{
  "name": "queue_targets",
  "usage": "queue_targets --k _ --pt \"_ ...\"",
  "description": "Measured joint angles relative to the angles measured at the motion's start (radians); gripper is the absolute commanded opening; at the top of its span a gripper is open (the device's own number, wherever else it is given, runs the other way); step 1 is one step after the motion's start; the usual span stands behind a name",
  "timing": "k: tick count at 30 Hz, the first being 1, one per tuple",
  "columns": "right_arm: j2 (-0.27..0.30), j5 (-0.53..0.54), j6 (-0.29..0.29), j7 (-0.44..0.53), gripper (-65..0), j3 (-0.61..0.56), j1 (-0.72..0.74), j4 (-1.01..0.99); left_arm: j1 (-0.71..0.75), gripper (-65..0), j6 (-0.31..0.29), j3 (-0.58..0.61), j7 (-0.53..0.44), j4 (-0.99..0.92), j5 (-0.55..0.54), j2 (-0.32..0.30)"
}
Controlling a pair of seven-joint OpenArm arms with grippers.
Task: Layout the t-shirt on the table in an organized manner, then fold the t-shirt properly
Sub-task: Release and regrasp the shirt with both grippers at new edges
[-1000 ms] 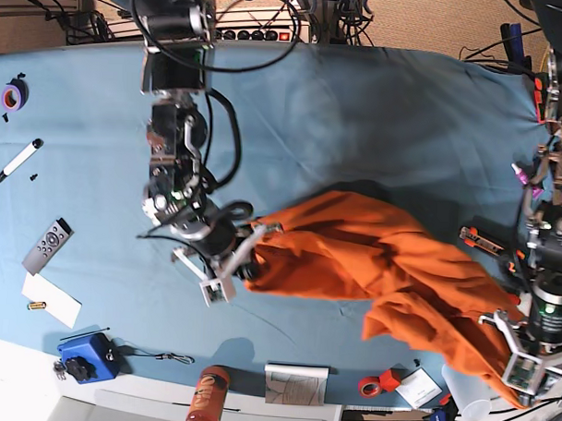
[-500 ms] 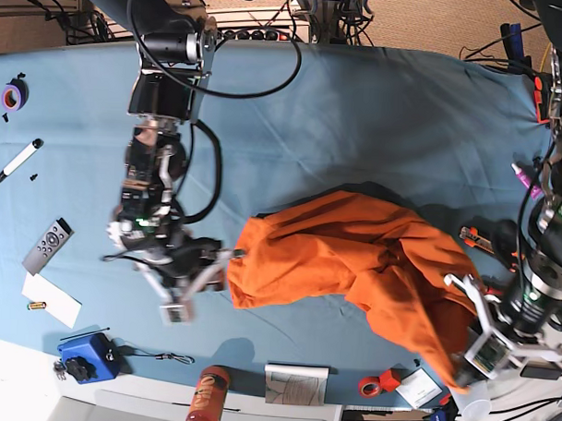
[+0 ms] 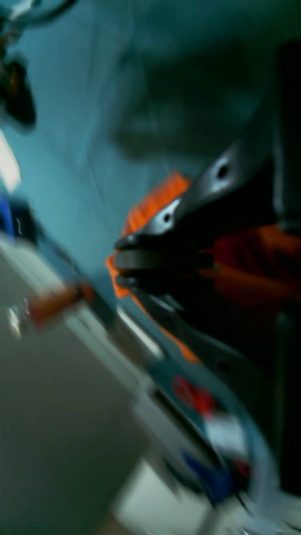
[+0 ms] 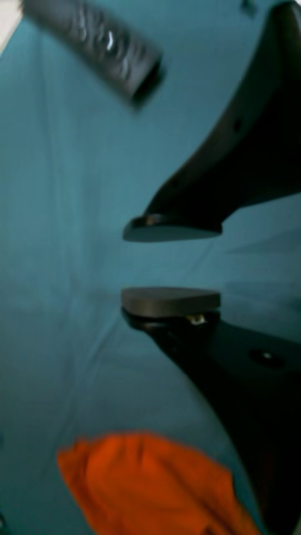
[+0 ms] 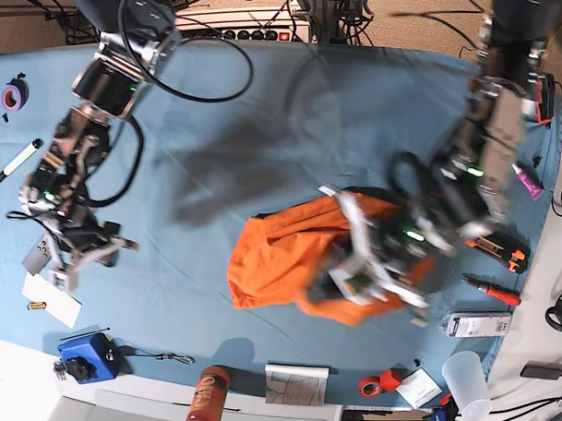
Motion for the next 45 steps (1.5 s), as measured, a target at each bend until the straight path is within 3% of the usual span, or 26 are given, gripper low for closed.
queue_targets --k 6,11,14,16,21,24,26,28,30,33,38,41,45 --pt "0.101 0.004 0.000 -0.001 -46.1 0.070 -0.065 0.000 0.000 -65.0 0.103 0.267 -0.040 -0.008 0.224 0.185" --pt "0.174 0.008 0.002 -0.005 -46.1 0.163 -0.125 0.000 -0.030 -65.0 0.133 0.378 -0.058 -0.144 0.309 0.377" --pt "0.214 0.053 0.034 -0.023 -46.1 0.236 -0.162 0.000 -0.087 -65.0 0.150 0.410 -0.074 -0.298 0.323 0.467" --pt "0.227 0.108 0.051 -0.027 -46.1 0.283 -0.181 0.000 -0.140 -65.0 0.158 0.450 -0.124 -0.389 0.307 0.467" --pt "0.230 0.212 0.110 -0.037 -46.1 0.392 -0.217 0.000 -0.193 -65.0 0.187 0.523 -0.116 -0.456 0.406 0.466" --pt "0.231 0.273 0.144 -0.047 -46.1 0.410 -0.224 0.000 -0.195 -44.2 0.206 0.523 -0.121 -0.454 0.422 0.467" --pt "0.229 0.317 0.166 -0.049 -46.1 0.399 -0.224 0.000 -0.195 -37.2 0.269 0.522 -0.072 -0.453 0.438 0.467" --pt "0.228 0.349 0.188 -0.049 -46.1 0.380 -0.223 0.000 -0.195 -37.3 0.385 0.520 -0.014 -0.453 0.463 0.466" --pt "0.228 0.367 0.201 -0.048 -46.1 0.360 -0.224 0.000 -0.198 -37.3 0.439 0.518 0.040 -0.444 0.509 0.466" --pt "0.229 0.417 0.225 -0.063 -46.1 0.317 -0.226 0.000 -0.197 -37.3 0.442 0.520 0.156 -0.391 0.570 0.467" --pt "0.230 0.553 0.269 -0.199 -46.1 0.216 -0.227 0.000 -0.197 -37.6 0.503 0.472 0.287 -0.338 0.710 0.467" --pt "0.230 0.646 0.269 -0.250 -46.1 0.141 -0.235 0.001 -0.195 -40.4 0.508 0.367 0.305 -0.338 0.700 0.458" --pt "0.230 0.731 0.264 -0.259 -46.1 0.048 -0.280 0.001 -0.193 -41.9 0.452 0.216 0.334 -0.338 0.613 0.357"
